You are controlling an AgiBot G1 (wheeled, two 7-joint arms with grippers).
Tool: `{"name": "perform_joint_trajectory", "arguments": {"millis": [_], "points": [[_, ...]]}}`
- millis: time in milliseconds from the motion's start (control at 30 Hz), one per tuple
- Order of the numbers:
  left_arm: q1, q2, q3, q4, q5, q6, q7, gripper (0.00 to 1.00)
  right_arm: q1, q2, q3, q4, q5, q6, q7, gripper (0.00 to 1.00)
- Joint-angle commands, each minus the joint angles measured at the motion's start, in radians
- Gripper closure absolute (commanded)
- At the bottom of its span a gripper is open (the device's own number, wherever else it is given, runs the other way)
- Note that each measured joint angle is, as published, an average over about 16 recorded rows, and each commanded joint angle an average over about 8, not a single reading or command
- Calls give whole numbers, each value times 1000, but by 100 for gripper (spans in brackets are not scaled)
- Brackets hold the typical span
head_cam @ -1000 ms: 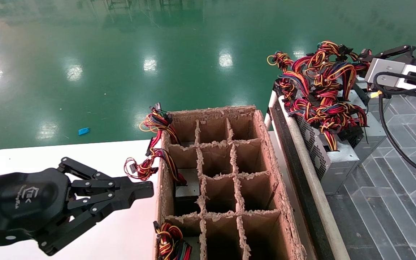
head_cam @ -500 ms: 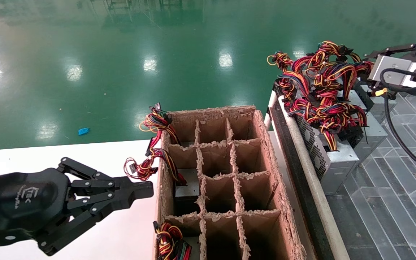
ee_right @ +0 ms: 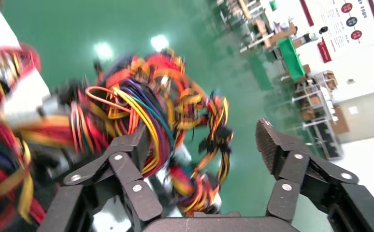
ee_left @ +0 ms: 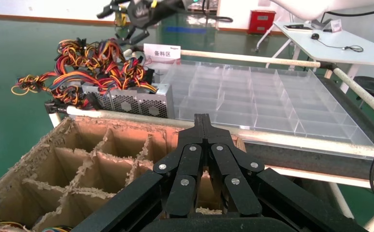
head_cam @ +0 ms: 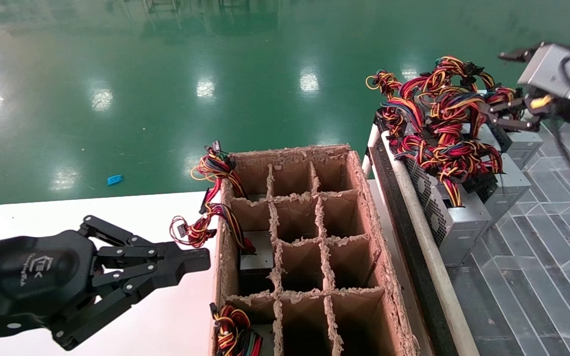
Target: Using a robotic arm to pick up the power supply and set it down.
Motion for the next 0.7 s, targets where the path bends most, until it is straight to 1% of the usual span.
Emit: {"name": "perform_joint_trajectory", "arguments": {"millis": [33,167,467,700], "points": [[0,0,0,0,0,0,0,100,15,5,12,-10,31,-33,24,0],[0,0,0,0,0,0,0,100,28,14,38,-29,85,-70,23,0],[0,0,0,0,0,0,0,100,24,23,53,-50,104,-67,-3,0],[0,0,0,0,0,0,0,100,22,33,89,-53,174,-110,-13,0]]}}
